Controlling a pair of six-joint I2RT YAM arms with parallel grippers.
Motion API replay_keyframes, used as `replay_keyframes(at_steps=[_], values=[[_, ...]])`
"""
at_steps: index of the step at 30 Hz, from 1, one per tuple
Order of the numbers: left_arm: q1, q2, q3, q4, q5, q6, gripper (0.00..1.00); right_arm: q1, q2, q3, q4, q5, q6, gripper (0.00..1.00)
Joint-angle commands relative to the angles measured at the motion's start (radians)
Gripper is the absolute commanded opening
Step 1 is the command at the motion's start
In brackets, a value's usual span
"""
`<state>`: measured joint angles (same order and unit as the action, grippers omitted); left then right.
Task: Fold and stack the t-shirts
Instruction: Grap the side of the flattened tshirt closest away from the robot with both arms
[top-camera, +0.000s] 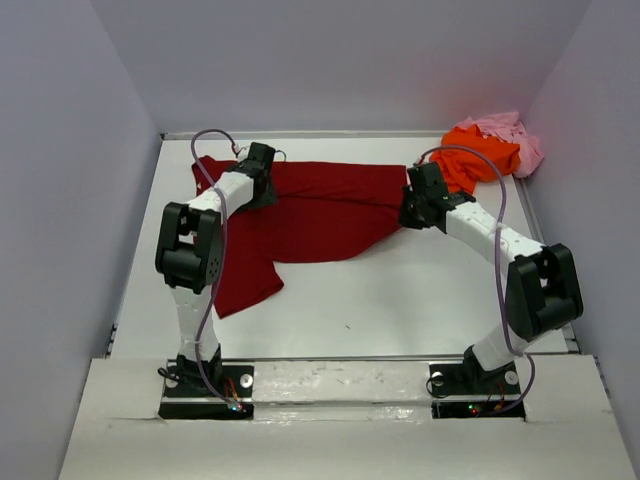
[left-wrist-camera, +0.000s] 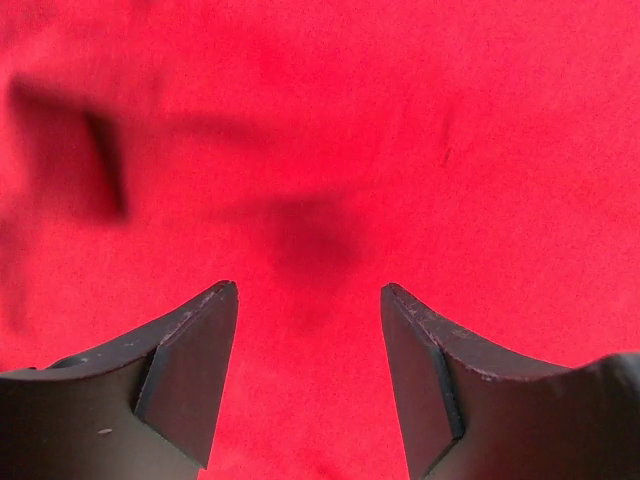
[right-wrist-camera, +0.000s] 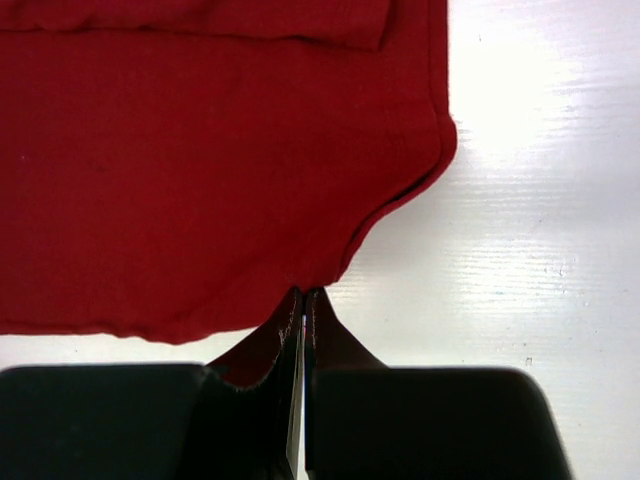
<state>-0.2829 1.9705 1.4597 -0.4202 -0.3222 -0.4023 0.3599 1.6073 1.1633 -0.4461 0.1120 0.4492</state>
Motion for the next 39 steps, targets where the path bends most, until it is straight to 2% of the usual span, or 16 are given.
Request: replay_keyframes(at_steps=[1,5,16,27,35,39], values=[[0.017,0.065,0.106,-0.038,-0.023,0.008,0.69,-0.001,-0.049,-0.024,0.037,0.0,0.002,0.0],[0.031,0.164,0.175,-0.057,-0.015,0.02,0.69,-0.001,-0.052,-0.031,0.038,-0.005,0.0,0.0],[0.056,0.298,0.272,-0.078,0.008,0.033,0.66,-0.001,-0.053,-0.027,0.043,-0.012,-0.004,0.0],[0.076,0.465,0.568,-0.202,0.034,0.069,0.66,-0.001,-0.061,-0.022,0.043,-0.005,-0.007,0.0],[0.097,0.498,0.672,-0.233,0.04,0.063,0.66,-0.001,-0.049,-0.022,0.043,-0.003,-0.01,0.0],[0.097,0.395,0.639,-0.213,-0.023,0.063,0.66,-0.001,-0.052,-0.031,0.044,-0.002,-0.014,0.0]])
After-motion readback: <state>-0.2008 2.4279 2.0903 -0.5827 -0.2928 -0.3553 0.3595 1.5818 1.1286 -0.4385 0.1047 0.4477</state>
